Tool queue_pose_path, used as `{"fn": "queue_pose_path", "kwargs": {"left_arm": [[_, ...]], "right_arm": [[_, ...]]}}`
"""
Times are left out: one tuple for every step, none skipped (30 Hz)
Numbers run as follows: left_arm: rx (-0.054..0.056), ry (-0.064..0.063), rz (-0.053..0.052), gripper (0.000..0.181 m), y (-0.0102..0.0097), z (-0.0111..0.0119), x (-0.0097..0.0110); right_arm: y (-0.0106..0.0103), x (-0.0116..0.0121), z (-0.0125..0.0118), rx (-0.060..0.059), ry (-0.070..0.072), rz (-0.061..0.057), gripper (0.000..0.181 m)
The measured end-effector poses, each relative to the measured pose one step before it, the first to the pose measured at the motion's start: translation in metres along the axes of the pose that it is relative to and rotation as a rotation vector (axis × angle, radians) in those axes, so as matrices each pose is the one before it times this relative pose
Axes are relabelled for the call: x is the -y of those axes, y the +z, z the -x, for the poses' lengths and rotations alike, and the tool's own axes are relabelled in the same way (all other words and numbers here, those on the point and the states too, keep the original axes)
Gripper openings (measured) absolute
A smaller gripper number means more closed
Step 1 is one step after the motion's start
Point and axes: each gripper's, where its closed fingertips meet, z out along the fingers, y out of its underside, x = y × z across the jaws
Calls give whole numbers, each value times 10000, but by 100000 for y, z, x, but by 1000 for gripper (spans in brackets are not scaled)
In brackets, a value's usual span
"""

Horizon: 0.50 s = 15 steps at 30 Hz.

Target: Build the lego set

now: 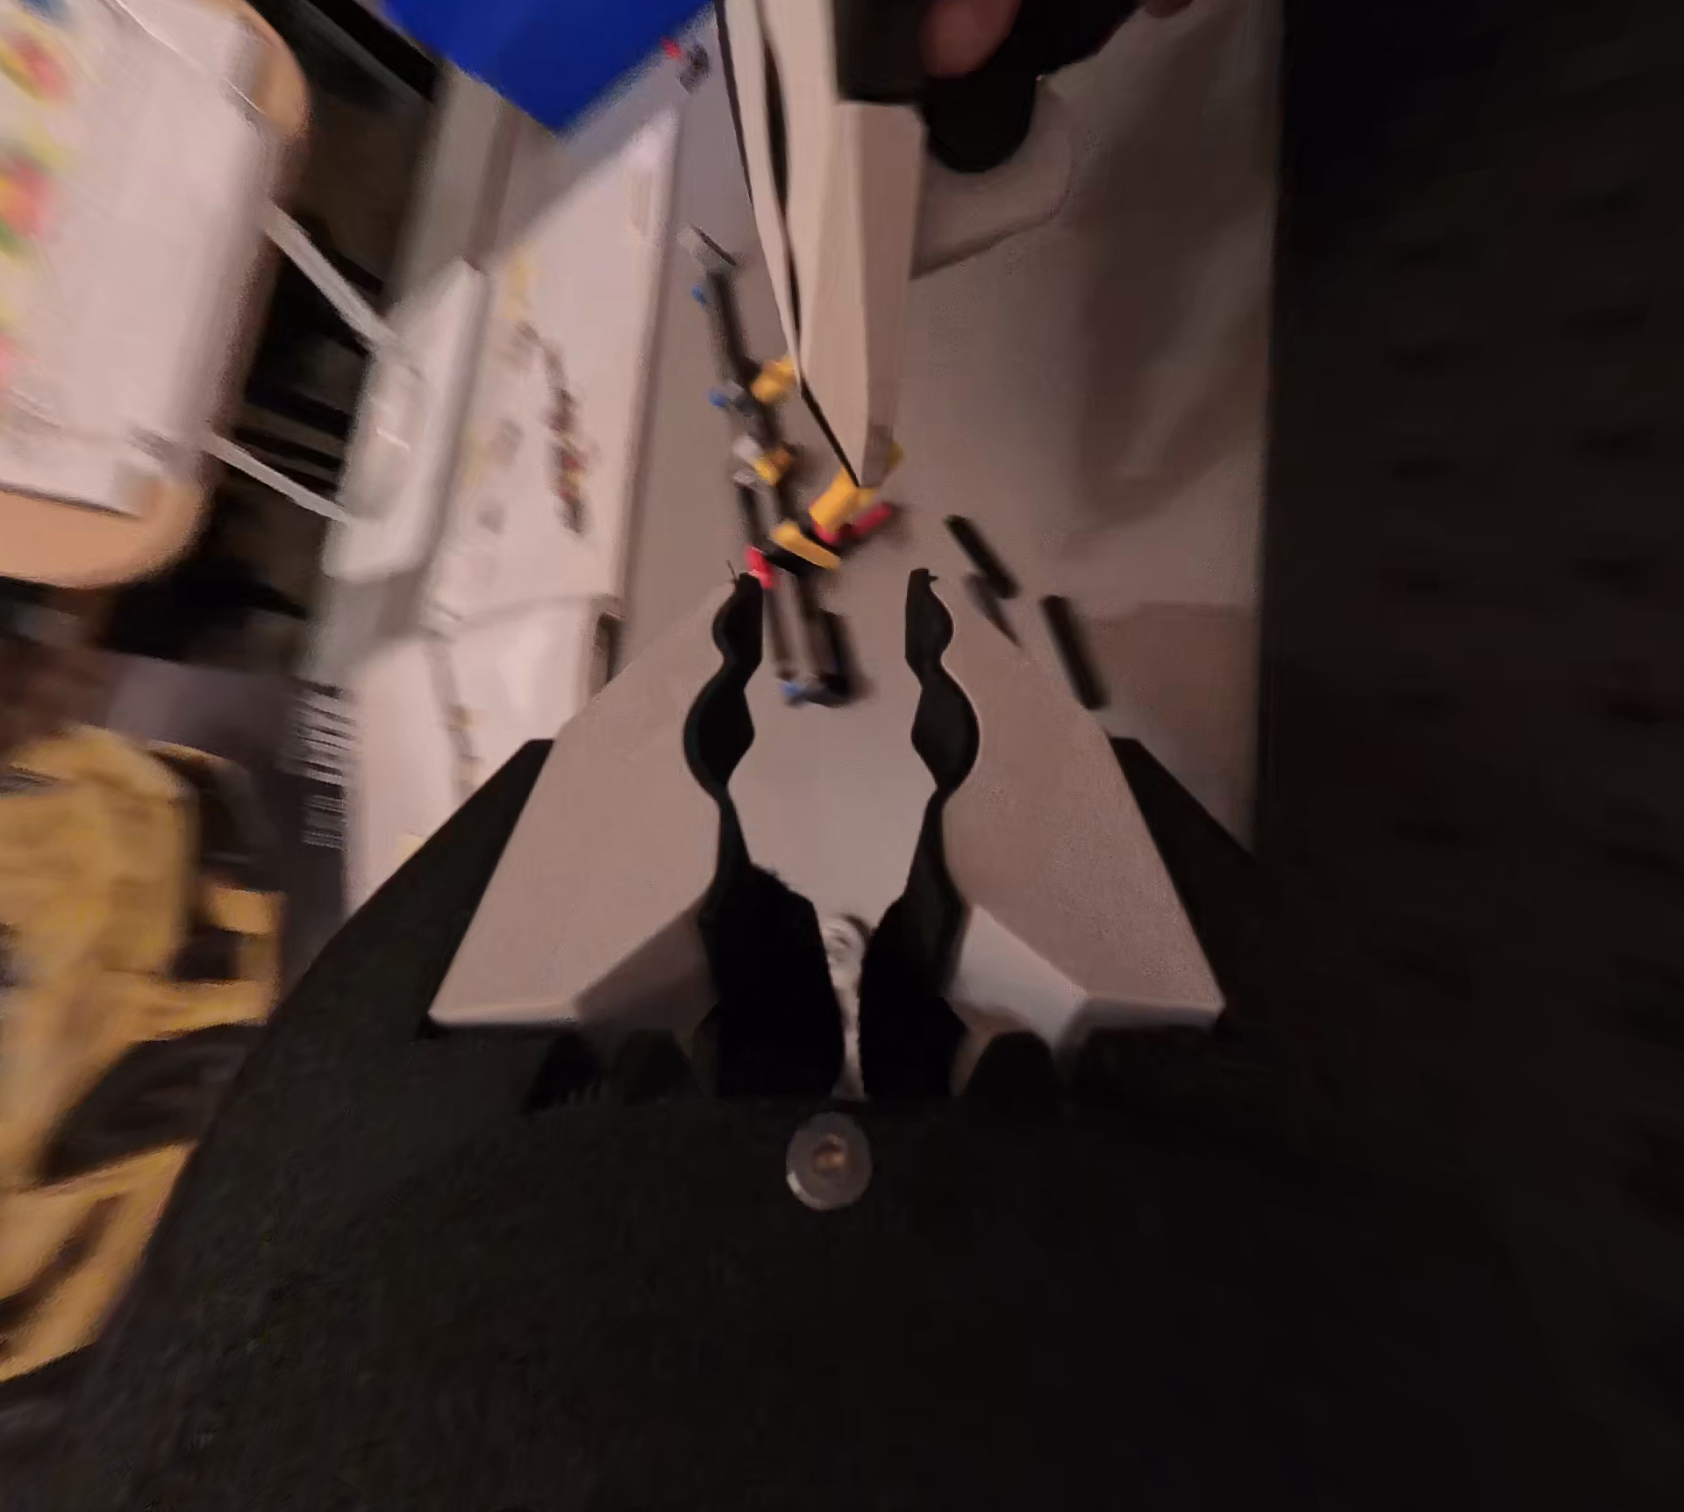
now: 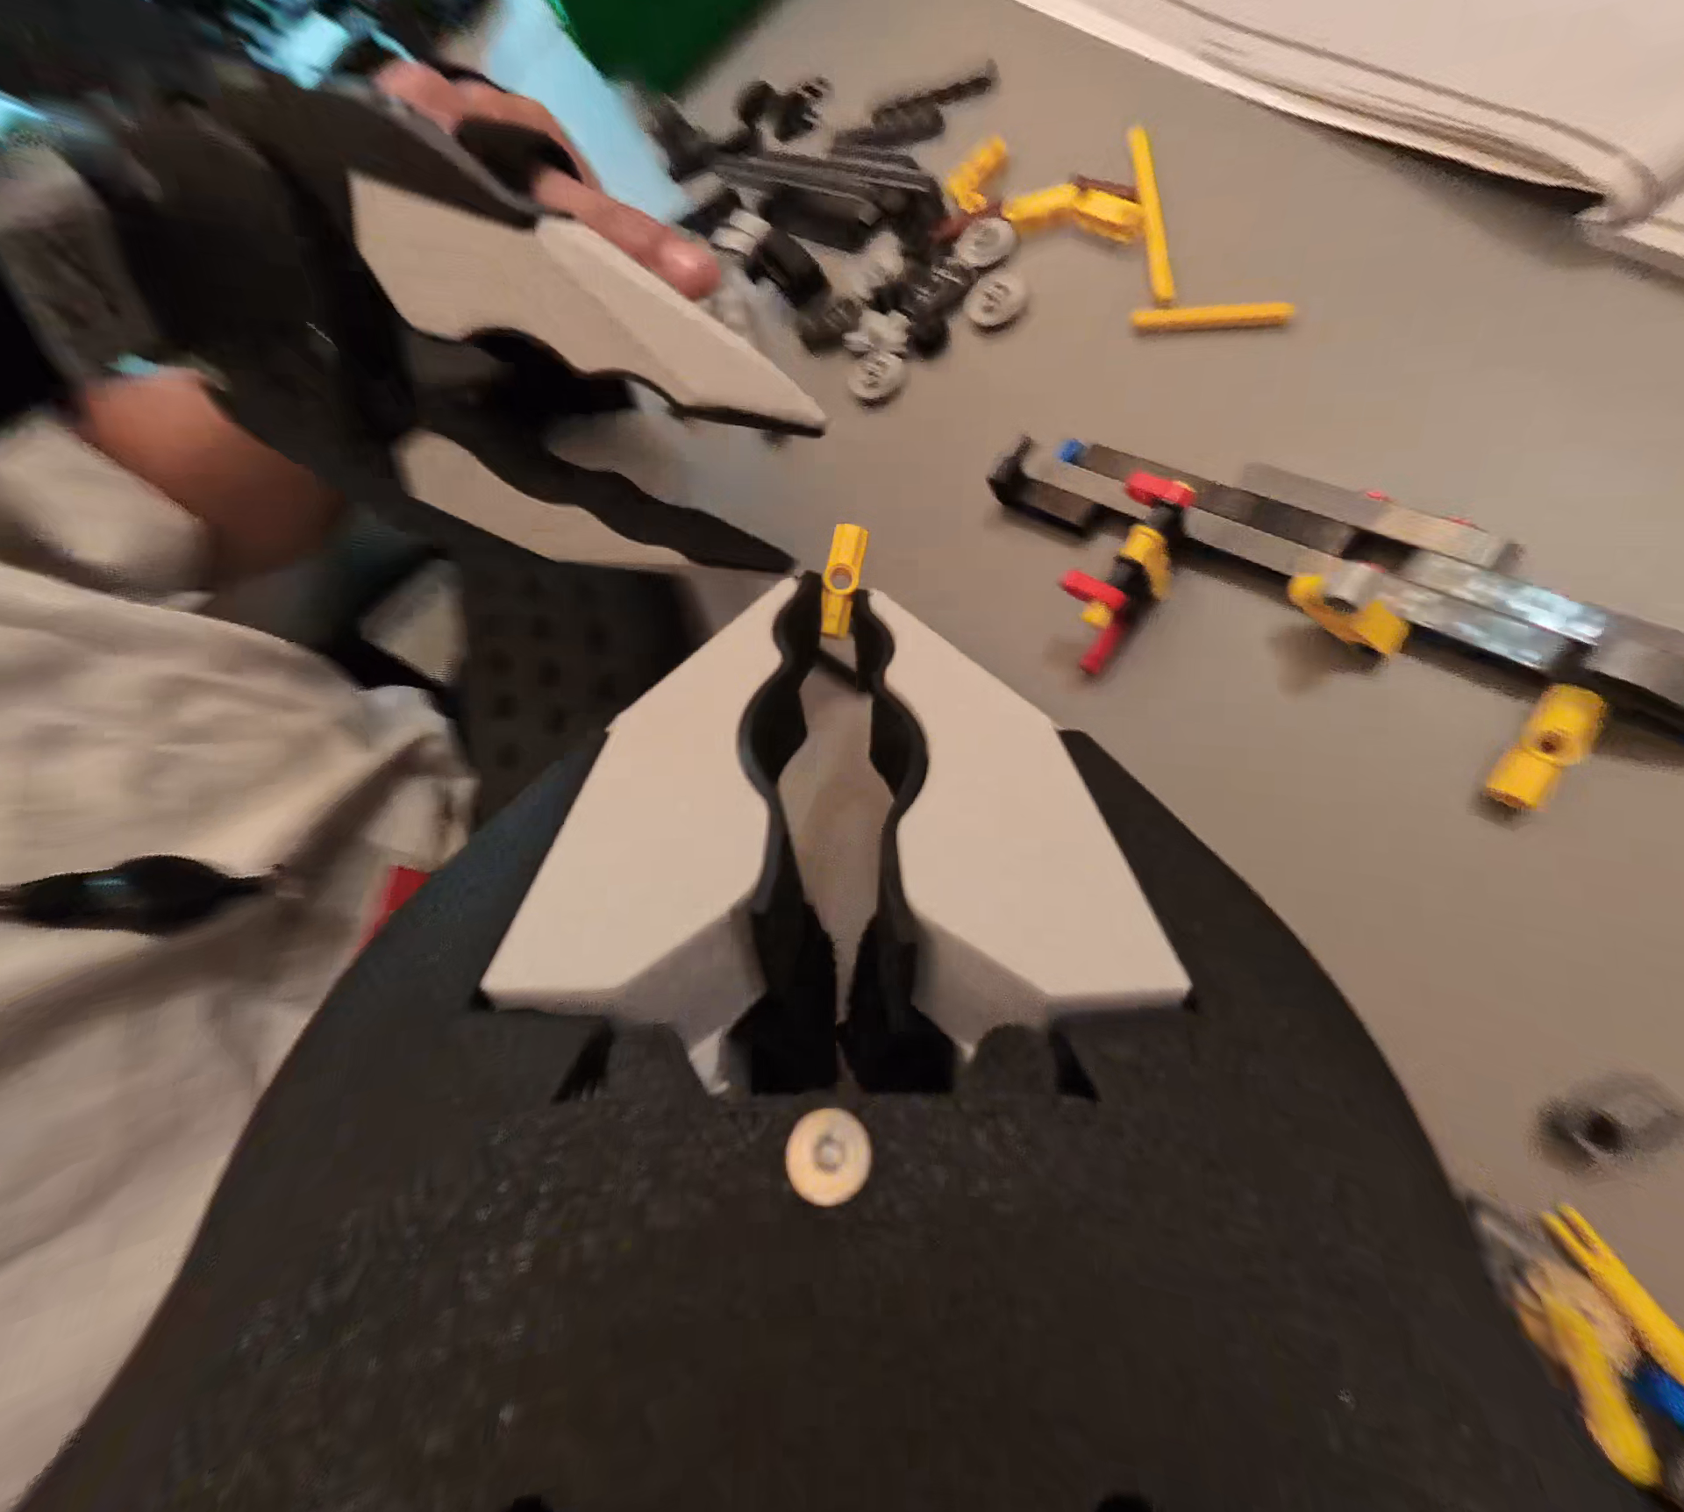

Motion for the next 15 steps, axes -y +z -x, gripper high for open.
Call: {"fn": "queue_pose_path", "kwargs": {"left_arm": [[786, 858, -249, 32, -43, 670, 554], [416, 530, -220, 32, -10, 367, 410], [50, 162, -148, 31, 10, 36, 245], [-131, -97, -120, 31, -11, -100, 148], [-208, -198, -190, 30, -106, -171, 207], [-217, -216, -186, 28, -154, -179, 173], [-77, -241, -161, 27, -164, 28, 151], [-92, -254, -164, 26, -153, -15, 141], [-135, -248, -136, 24, -129, -110, 106], [-3, -191, -161, 23, -145, 38, 156], [9, -142, -187, 21, -165, 34, 200], [-42, -149, -126, 20, -132, -40, 119], [-35, -113, -39, 19, -96, -27, 29], [-3, -38, 2, 19, -89, -7, -28], [16, -17, -15, 18, -73, -2, -15]], "right_arm": [[-105, 497, 714, 650, 229, -151, 6], [-58, 455, 690, 581, 88, -170, 6], [-7, 236, 607, 518, 76, -49, 6], [17, 124, 376, 347, 26, -4, 6], [-8, 54, 47, 98, -33, -1, 6], [-5, -90, 80, 95, -48, 58, 6], [45, -186, 97, 76, -65, 100, 6], [75, -124, 118, 60, -70, 47, 6], [109, -126, 262, 152, -70, 51, 6], [95, 5, 233, 130, -72, -28, 6], [89, 80, 73, 52, -14, -69, 7], [97, 0, 43, 68, 42, 0, 6], [114, -66, -2, 41, 4, 40, 7], [65, 59, 50, 53, -15, -29, 6], [51, 42, 60, 60, -12, -7, 6]]}}
